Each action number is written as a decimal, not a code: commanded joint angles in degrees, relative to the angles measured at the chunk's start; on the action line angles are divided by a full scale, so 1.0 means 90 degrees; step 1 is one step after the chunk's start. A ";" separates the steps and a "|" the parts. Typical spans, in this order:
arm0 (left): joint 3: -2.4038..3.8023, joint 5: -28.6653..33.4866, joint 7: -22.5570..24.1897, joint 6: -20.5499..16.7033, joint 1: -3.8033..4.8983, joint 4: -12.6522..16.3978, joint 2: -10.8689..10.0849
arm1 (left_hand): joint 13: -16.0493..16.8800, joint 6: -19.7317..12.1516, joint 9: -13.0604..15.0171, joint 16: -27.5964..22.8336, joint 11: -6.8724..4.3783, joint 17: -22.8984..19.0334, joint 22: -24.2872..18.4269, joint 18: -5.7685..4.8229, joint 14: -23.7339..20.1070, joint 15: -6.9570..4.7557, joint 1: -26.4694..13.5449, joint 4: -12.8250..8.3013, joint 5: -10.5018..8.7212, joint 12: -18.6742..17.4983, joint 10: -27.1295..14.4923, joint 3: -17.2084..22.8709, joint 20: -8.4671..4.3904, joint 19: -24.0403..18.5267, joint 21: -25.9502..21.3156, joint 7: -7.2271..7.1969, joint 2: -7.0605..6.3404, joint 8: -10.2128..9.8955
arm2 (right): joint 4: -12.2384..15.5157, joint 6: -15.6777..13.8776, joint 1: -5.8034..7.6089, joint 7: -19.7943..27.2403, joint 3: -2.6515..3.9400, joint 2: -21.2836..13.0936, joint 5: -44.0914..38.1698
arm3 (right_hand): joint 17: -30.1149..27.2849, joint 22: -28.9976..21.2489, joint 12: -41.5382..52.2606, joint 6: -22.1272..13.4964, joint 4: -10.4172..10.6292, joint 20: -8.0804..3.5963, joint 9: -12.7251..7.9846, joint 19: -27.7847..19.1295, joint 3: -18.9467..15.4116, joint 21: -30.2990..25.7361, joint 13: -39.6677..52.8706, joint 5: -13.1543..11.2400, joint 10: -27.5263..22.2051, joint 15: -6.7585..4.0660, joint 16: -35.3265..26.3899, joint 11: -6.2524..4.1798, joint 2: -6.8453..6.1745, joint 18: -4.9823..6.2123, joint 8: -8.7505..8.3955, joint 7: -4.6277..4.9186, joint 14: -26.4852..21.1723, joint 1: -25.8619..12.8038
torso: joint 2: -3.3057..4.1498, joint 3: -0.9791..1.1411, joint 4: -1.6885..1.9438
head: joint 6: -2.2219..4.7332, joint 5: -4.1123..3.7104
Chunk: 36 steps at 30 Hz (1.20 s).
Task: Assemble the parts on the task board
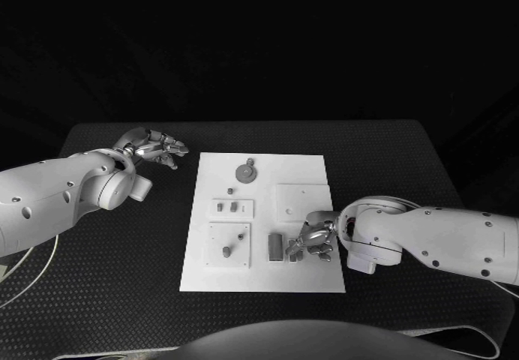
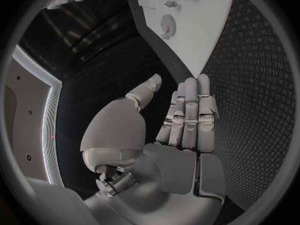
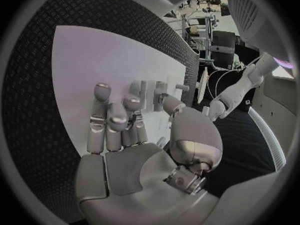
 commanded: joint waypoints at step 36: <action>0.0007 0.1354 0.0700 0.0215 0.0006 -0.0455 0.0520 | -0.0060 -0.0005 -0.0021 -0.1766 0.0185 -0.0647 -0.0889 -0.0094 -0.0843 0.0492 -0.0255 -0.0027 -0.0010 -0.0059 -0.0307 0.0126 0.0496 -0.1589 -0.0013 -0.0072 0.0095 0.0097 | -0.2957 -0.1337 0.0354 0.4469 0.0656 0.0686 0.2583 | -0.0265 0.0037 -0.0511 -0.0883 -0.0384 0.0392 0.0038 -0.0949 -0.0143 -0.0563 -0.0346 -0.0020 -0.0861 0.0259 -0.0734 0.0326 0.0125 -0.0015 -0.0232 0.0338 -0.0888 0.0752 | -0.0415 0.0046 -0.0164 | 0.1032 -0.0068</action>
